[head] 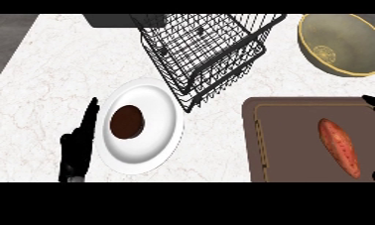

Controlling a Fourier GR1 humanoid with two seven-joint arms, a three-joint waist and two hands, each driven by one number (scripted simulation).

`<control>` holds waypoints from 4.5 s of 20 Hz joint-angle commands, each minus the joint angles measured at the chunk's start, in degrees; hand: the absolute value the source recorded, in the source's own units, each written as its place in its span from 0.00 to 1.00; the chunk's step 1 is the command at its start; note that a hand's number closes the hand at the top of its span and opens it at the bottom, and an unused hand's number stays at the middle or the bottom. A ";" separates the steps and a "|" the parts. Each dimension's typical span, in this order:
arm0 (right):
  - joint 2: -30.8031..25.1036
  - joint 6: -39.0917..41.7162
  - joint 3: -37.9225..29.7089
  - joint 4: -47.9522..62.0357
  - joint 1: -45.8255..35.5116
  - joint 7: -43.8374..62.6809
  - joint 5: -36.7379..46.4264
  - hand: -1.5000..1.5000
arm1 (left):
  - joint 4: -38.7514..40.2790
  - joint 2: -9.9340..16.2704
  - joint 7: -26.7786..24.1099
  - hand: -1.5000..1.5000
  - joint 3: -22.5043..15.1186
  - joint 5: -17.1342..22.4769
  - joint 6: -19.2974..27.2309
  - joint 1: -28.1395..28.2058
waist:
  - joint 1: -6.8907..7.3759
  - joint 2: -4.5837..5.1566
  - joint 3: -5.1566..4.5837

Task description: Pick the sweet potato from the tray and place it in the tiered basket

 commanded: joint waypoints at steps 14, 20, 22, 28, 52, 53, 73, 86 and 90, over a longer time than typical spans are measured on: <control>5.24 9.48 0.21 5.86 -4.72 3.19 5.52 0.00 | 6.22 -4.11 -2.23 0.50 2.58 -1.36 -2.09 -1.28 | -0.13 0.31 -0.26; 8.04 10.30 1.41 8.39 -4.56 3.67 7.83 0.00 | 3.46 -5.81 1.36 0.50 0.30 -4.43 -0.30 -0.25 | -0.18 0.31 -0.25; 8.91 10.77 0.50 3.64 -0.79 5.25 7.56 0.00 | -0.89 -2.92 3.19 0.50 2.40 -2.27 -3.70 1.34 | -0.31 0.21 -0.26; 11.93 10.91 1.03 9.60 -2.77 1.02 11.73 0.00 | -0.35 -3.73 0.93 0.50 2.86 -2.91 -4.73 3.05 | -0.06 0.25 -0.25; 28.66 -17.33 12.11 -3.96 -3.56 12.34 43.48 1.00 | 1.09 -5.45 1.07 0.50 3.89 -4.75 -5.09 2.24 | -0.39 -0.57 -0.80; 28.65 -18.82 12.94 -4.92 -3.83 15.14 46.67 1.00 | 1.50 -5.37 0.79 0.50 4.14 -5.37 -4.35 2.18 | -0.56 -0.68 -0.97; 45.98 -18.02 36.50 -31.12 -25.98 49.64 92.28 1.00 | 1.93 -4.82 2.22 0.50 5.34 -4.99 -5.02 0.97 | -0.90 -0.99 -0.85; 46.00 -11.52 23.41 -21.66 -43.72 50.10 90.20 1.00 | 2.79 -6.58 1.26 0.50 3.84 -6.62 -4.29 -1.00 | 1.09 0.04 -0.61; 46.01 -11.68 17.85 -15.02 -49.97 50.11 86.84 1.00 | 1.58 -5.96 2.03 0.50 3.36 -6.18 -5.79 -0.60 | 2.30 0.27 -0.51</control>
